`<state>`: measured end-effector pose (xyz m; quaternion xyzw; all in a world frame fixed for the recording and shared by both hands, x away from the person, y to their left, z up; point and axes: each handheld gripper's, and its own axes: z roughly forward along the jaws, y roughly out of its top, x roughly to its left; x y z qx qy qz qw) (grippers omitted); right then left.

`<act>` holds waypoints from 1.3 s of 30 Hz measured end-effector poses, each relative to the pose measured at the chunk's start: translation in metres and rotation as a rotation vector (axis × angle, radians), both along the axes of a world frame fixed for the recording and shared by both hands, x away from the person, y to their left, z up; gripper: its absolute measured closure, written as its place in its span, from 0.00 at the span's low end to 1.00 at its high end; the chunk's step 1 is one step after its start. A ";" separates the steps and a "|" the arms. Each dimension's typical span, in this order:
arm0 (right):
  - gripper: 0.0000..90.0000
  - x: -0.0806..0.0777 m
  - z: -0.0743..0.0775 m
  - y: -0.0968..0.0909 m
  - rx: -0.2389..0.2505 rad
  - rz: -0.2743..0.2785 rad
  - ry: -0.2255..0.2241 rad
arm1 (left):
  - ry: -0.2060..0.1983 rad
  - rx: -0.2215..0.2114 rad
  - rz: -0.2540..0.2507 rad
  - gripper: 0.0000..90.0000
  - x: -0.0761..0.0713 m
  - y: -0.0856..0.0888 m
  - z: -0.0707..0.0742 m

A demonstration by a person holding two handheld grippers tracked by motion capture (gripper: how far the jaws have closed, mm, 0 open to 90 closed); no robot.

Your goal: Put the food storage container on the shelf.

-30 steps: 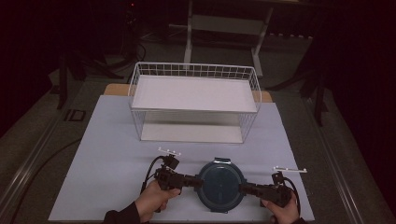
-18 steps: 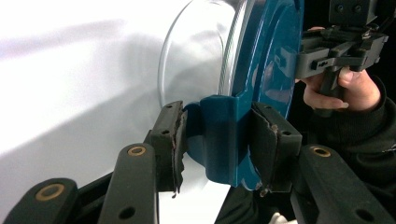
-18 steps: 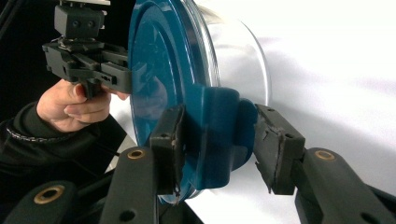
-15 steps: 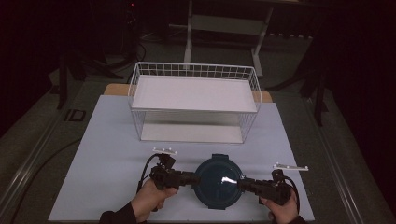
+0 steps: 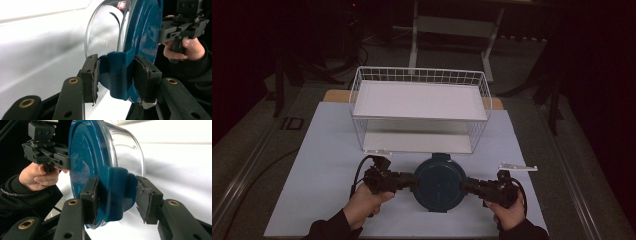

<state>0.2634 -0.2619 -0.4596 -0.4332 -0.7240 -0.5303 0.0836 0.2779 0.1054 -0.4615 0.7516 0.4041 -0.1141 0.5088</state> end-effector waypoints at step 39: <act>0.61 0.117 -0.017 0.050 -0.059 0.044 -0.093 | -0.105 -0.019 0.142 0.63 0.086 0.042 -0.029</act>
